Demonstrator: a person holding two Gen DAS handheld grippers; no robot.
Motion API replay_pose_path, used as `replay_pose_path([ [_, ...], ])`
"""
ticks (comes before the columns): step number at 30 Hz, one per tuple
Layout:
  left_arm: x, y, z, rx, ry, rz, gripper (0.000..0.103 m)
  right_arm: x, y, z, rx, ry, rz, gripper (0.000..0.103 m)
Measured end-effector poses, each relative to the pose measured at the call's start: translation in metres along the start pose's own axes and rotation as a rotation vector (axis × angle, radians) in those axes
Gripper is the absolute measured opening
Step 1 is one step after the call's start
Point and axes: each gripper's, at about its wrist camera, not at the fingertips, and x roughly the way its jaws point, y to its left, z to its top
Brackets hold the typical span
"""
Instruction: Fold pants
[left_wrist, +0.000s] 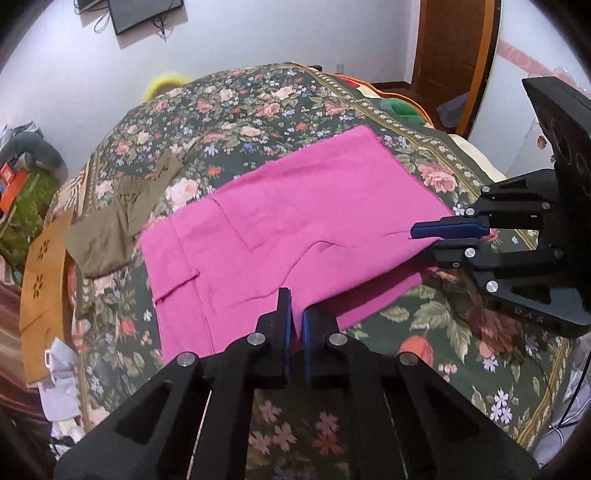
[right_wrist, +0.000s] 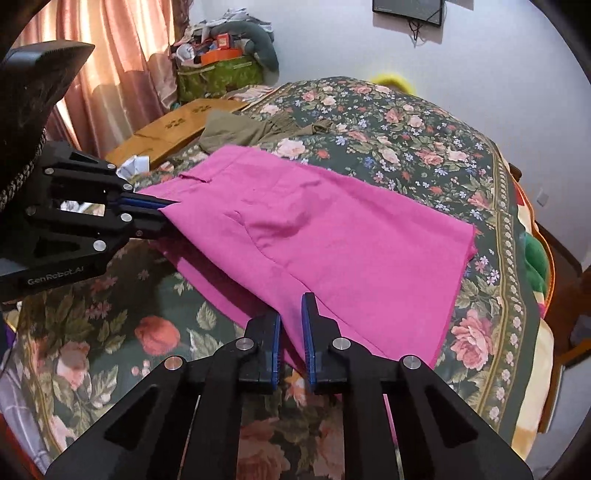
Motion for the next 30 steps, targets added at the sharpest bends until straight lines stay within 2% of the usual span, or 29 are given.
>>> replay_pose_path([
  [5,-0.001,-0.001,-0.010,-0.029,0.032,-0.015,0.006,0.002,0.003,-0.010,0.008,0.038,-0.006,0.011],
  [9,-0.017,0.001,-0.016,-0.055,0.022,-0.044,0.009,-0.009,0.002,-0.017,0.035,0.054,0.016,0.023],
  [14,-0.031,0.023,-0.018,-0.125,0.011,-0.031,0.014,-0.033,0.000,-0.018,0.075,0.005,0.035,0.034],
  [16,-0.034,0.037,-0.016,-0.165,0.000,-0.015,0.022,-0.040,-0.002,-0.014,0.104,-0.028,0.037,0.039],
  [18,-0.035,0.052,-0.014,-0.212,-0.012,0.012,0.043,-0.043,-0.006,-0.010,0.135,-0.057,0.036,0.042],
  [20,-0.037,0.068,-0.014,-0.271,-0.026,0.025,0.052,-0.043,-0.009,-0.006,0.162,-0.078,0.027,0.042],
  [24,-0.030,0.091,-0.017,-0.341,-0.007,0.028,0.055,-0.032,-0.019,-0.001,0.239,-0.082,0.027,0.044],
  [30,-0.002,0.090,-0.025,-0.353,0.070,-0.011,0.055,-0.005,-0.024,-0.005,0.276,-0.015,0.045,0.044],
])
